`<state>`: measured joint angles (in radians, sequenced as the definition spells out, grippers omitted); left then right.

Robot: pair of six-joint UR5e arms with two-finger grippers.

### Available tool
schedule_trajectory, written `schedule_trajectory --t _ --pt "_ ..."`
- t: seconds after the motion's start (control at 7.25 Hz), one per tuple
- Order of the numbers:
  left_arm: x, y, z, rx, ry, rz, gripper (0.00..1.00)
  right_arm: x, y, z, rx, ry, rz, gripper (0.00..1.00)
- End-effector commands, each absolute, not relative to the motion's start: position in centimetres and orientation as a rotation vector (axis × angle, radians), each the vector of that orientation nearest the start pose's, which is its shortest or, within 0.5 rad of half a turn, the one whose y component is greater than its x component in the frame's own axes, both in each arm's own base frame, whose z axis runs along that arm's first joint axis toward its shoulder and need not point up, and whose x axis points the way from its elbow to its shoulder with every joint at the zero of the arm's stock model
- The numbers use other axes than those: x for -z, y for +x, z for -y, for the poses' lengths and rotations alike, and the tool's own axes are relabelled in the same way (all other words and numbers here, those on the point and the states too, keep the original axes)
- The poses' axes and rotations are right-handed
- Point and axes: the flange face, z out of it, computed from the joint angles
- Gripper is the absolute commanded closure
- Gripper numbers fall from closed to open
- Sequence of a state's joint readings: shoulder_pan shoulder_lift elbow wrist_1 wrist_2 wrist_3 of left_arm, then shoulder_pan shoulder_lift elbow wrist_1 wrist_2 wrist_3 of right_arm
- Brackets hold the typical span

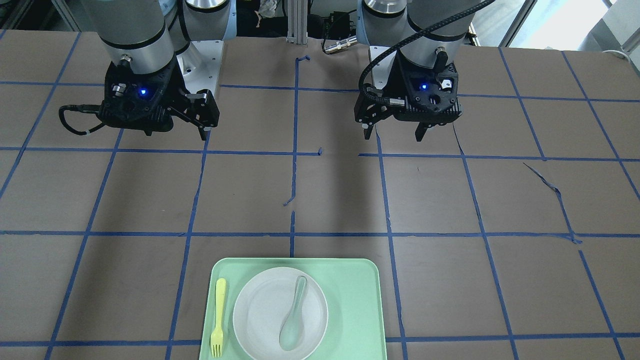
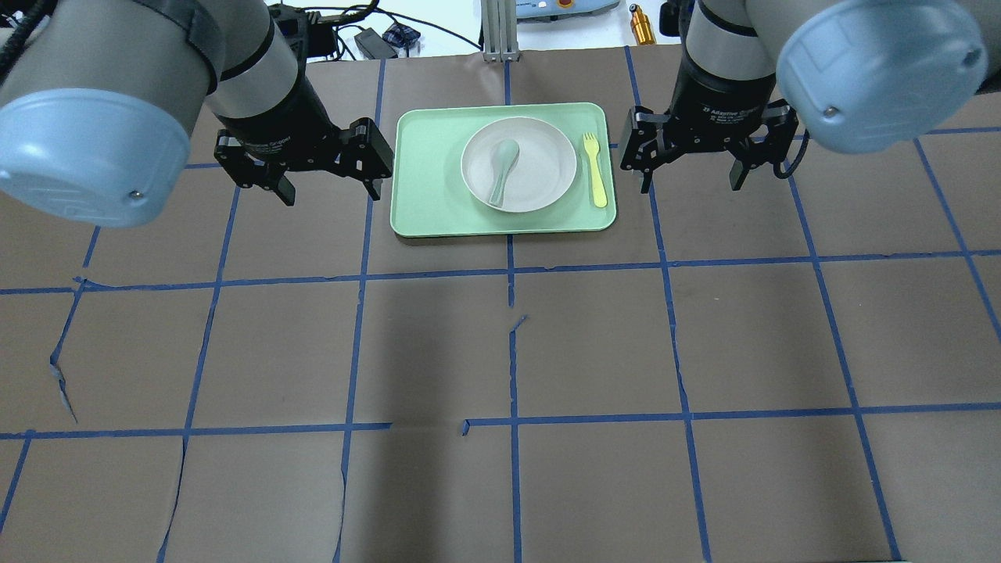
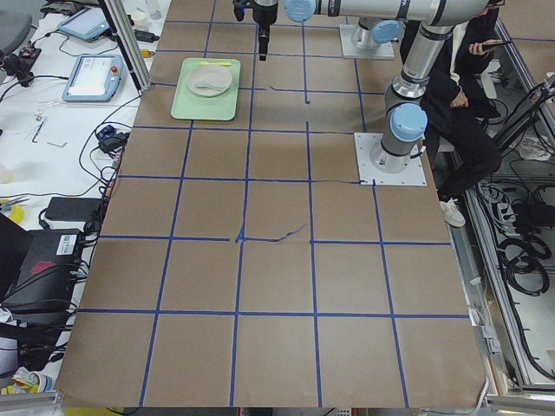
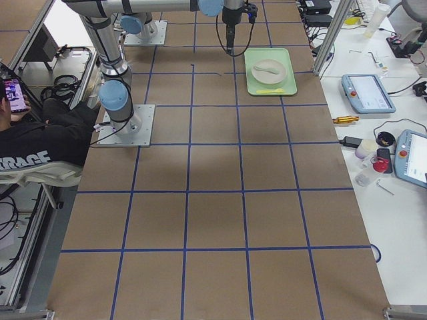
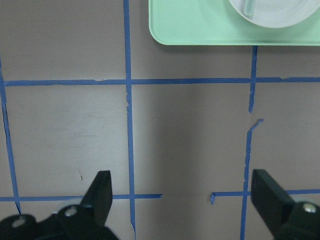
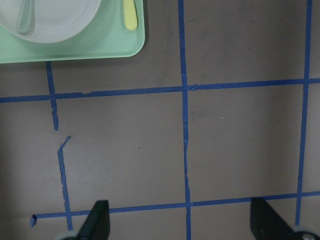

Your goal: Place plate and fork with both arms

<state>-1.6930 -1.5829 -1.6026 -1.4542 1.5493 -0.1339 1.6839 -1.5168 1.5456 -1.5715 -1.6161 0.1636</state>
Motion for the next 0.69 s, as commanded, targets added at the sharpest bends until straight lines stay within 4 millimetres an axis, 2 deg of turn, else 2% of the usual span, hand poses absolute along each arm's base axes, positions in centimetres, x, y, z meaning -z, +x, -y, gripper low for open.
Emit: schedule_trajectory --t 0.0,0.28,0.55 --pt "-48.2 -19.2 48.3 0.122 -0.025 -3.169 0.00 -47.1 18.5 49.2 -0.048 0.082 -3.189 0.00" --pt "-49.0 -19.1 49.2 0.220 -0.015 -3.172 0.00 -47.5 18.5 49.3 -0.032 0.087 -3.185 0.00" --pt "-48.9 -18.7 49.4 0.223 -0.021 -3.135 0.00 -47.6 18.3 49.4 -0.027 0.092 -3.184 0.00"
